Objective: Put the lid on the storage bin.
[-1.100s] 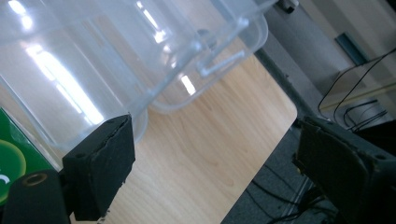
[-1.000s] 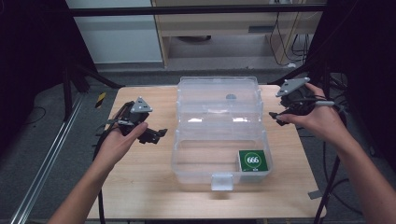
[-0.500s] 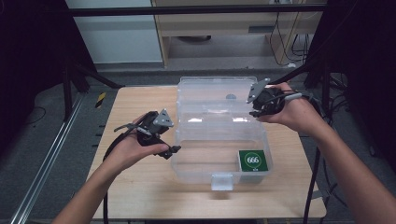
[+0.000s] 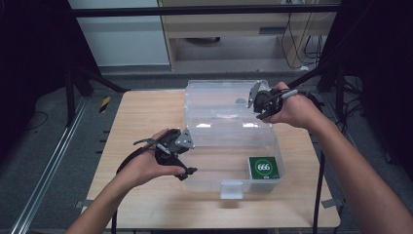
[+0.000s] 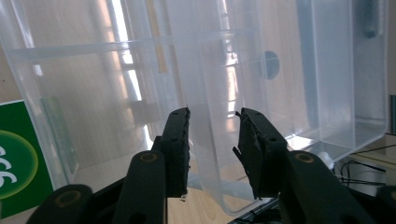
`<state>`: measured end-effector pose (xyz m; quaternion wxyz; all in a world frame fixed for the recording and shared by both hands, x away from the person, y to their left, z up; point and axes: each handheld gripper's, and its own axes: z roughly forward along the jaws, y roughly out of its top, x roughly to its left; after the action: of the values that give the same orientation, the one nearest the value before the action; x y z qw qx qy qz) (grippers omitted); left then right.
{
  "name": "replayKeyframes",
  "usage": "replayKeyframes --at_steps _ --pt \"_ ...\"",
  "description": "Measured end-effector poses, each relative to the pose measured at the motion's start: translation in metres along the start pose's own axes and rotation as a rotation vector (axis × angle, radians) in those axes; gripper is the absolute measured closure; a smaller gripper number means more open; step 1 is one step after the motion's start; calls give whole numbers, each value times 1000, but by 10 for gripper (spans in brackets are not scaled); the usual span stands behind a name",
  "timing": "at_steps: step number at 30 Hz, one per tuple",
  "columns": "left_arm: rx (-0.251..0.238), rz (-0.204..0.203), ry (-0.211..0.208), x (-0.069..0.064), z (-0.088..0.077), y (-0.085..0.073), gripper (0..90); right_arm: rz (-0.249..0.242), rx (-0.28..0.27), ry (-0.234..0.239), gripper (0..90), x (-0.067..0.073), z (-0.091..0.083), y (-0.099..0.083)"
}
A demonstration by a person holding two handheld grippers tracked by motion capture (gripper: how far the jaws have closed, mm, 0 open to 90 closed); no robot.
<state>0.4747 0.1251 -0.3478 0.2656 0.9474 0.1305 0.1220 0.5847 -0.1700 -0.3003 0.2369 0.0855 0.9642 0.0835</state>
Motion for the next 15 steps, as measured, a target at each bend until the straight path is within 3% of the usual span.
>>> replayKeyframes --at_steps 6,11,15 --pt "25 32 -17 -7 6 4 55 -31 8 35 769 2 3 2" --pt "47 56 -32 -11 11 5 55 -49 2 33 787 4 4 1" --pt "74 85 -77 -18 18 4 62 -54 3 33 789 3 4 0"
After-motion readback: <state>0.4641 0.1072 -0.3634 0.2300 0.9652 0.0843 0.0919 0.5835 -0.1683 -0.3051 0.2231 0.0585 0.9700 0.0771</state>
